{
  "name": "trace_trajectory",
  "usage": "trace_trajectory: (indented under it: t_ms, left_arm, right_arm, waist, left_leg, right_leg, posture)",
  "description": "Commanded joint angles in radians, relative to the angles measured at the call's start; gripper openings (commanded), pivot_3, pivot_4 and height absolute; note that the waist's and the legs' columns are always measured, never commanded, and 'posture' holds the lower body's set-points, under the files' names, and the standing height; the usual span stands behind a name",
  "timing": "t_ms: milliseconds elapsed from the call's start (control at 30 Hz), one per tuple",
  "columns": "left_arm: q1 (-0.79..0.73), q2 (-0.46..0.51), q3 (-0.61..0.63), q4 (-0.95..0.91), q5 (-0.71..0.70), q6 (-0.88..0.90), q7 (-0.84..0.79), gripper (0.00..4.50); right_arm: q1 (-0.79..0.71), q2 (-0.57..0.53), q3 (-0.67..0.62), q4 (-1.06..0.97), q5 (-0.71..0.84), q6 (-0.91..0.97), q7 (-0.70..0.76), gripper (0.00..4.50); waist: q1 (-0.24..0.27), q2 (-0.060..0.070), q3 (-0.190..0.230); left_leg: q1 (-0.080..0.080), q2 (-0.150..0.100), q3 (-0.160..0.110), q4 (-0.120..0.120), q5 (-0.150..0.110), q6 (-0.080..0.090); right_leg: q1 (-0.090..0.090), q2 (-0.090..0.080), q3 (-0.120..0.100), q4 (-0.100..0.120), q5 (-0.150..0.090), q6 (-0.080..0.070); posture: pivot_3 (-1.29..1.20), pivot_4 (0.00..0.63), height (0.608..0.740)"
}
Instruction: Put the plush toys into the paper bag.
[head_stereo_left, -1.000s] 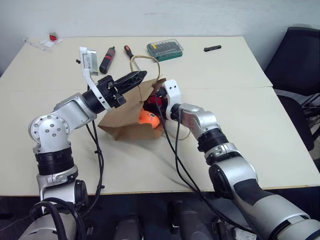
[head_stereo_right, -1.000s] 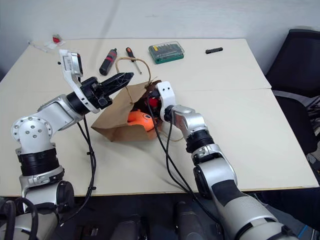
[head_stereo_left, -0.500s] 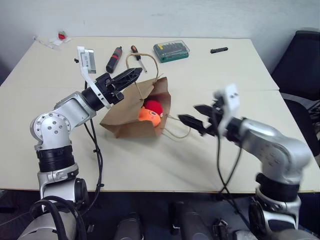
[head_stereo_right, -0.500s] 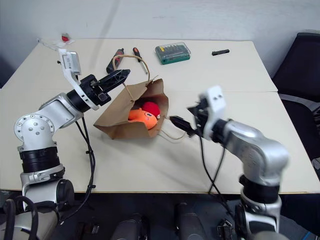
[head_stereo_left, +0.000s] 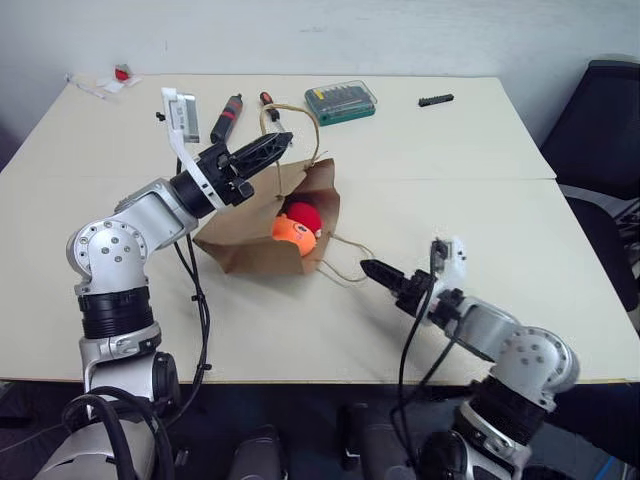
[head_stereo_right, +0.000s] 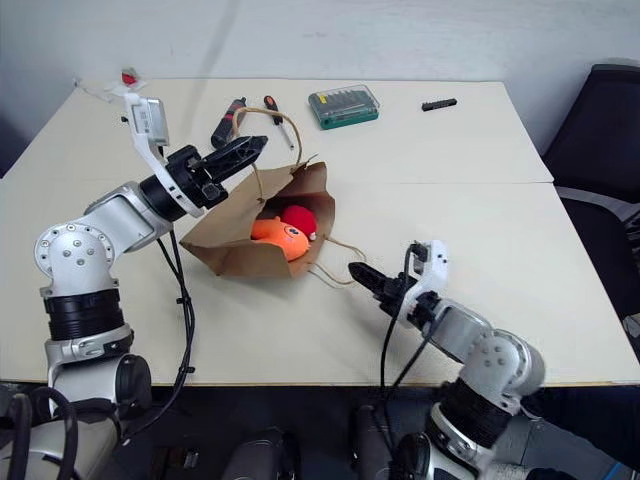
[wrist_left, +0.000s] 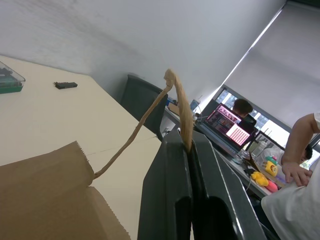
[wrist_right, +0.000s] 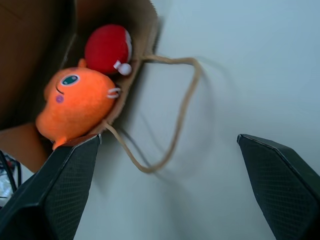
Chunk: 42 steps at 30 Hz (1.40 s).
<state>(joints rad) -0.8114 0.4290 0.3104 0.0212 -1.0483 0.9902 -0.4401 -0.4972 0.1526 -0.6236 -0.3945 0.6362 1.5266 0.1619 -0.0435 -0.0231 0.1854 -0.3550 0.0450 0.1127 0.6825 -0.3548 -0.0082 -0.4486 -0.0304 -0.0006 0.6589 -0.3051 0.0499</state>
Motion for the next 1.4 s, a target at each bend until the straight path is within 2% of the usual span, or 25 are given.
trace_trajectory:
  t_ms: [33, 200, 467, 600, 733, 867, 967, 1133, 1400]
  left_arm:
    - [-0.025, 0.006, 0.008, -0.016, -0.005, -0.010, -0.010, 0.00]
    - [-0.020, 0.013, 0.014, -0.020, -0.006, -0.007, -0.008, 0.00]
    - [-0.015, 0.013, 0.017, -0.020, -0.002, -0.012, -0.004, 0.00]
    - [-0.041, 0.005, 0.022, 0.001, 0.009, -0.037, 0.001, 0.00]
    - [-0.105, -0.014, 0.046, 0.050, 0.018, -0.088, 0.022, 0.00]
    - [-0.144, -0.032, 0.041, 0.081, 0.039, -0.128, 0.016, 0.00]
    - [-0.134, -0.052, 0.021, 0.093, 0.067, -0.156, 0.005, 0.00]
    - [-0.087, -0.078, 0.004, 0.093, 0.111, -0.187, 0.004, 0.00]
    - [0.003, -0.060, 0.014, 0.034, 0.140, -0.188, 0.016, 0.00]
  right_arm:
    - [-0.022, 0.043, 0.034, 0.045, -0.001, -0.083, -0.028, 4.47]
    - [-0.003, -0.003, 0.118, 0.034, 0.025, -0.178, -0.007, 2.87]
    - [-0.015, -0.056, 0.122, -0.056, 0.127, -0.155, -0.009, 0.02]
    - [-0.097, -0.134, 0.088, -0.090, 0.216, -0.139, -0.002, 0.02]
    - [-0.289, -0.267, 0.015, -0.048, 0.329, -0.138, -0.005, 0.02]
    - [-0.399, -0.398, 0.066, -0.005, 0.347, -0.145, 0.011, 0.02]
    - [-0.398, -0.448, 0.142, 0.000, 0.317, -0.190, 0.020, 0.02]
    - [-0.391, -0.453, 0.231, -0.025, 0.292, -0.303, 0.038, 0.02]
    - [-0.273, -0.462, 0.413, -0.090, 0.192, -0.508, 0.111, 0.02]
  waist:
    - [0.001, 0.000, 0.000]
    - [-0.007, 0.000, 0.000]
    - [-0.010, 0.000, 0.000]
    - [-0.011, 0.000, 0.000]
    - [-0.009, 0.000, 0.000]
    - [-0.009, 0.000, 0.000]
    - [-0.011, 0.000, 0.000]
    - [-0.012, 0.000, 0.000]
    - [-0.009, 0.000, 0.000]
  left_leg:
    - [0.000, 0.000, 0.000, 0.000, 0.000, 0.000]
    - [0.000, 0.000, 0.000, -0.001, 0.000, 0.000]
    - [-0.001, 0.001, -0.001, -0.001, 0.000, 0.000]
    - [-0.001, 0.001, -0.001, -0.001, 0.000, 0.000]
    - [-0.001, 0.000, -0.001, 0.000, 0.000, 0.000]
    - [-0.001, 0.000, -0.001, -0.002, 0.000, 0.000]
    - [-0.002, 0.001, -0.001, -0.003, 0.000, 0.001]
    - [-0.002, 0.001, 0.000, -0.003, 0.000, 0.001]
    - [-0.002, 0.001, 0.001, -0.002, 0.000, 0.001]
  right_leg:
    - [0.000, 0.000, 0.000, 0.000, 0.000, 0.000]
    - [0.000, 0.000, 0.000, 0.000, 0.000, 0.000]
    - [0.000, 0.000, -0.001, 0.000, 0.000, 0.000]
    - [0.000, 0.000, -0.001, 0.000, 0.000, 0.000]
    - [0.000, 0.000, -0.001, -0.001, 0.000, 0.000]
    - [-0.001, 0.000, -0.002, -0.001, 0.000, 0.000]
    - [0.000, 0.000, -0.002, -0.002, 0.000, 0.000]
    - [-0.002, 0.000, -0.001, -0.001, 0.000, 0.000]
    - [-0.002, 0.000, 0.000, -0.001, 0.000, 0.001]
  posture:
    - [0.00, 0.150, 0.740]
    - [0.00, 0.150, 0.740]
    - [0.00, 0.150, 0.740]
    - [0.00, 0.150, 0.740]
    - [0.00, 0.150, 0.740]
    - [0.00, 0.150, 0.740]
    - [0.00, 0.150, 0.740]
    - [0.00, 0.150, 0.740]
    - [0.00, 0.150, 0.740]
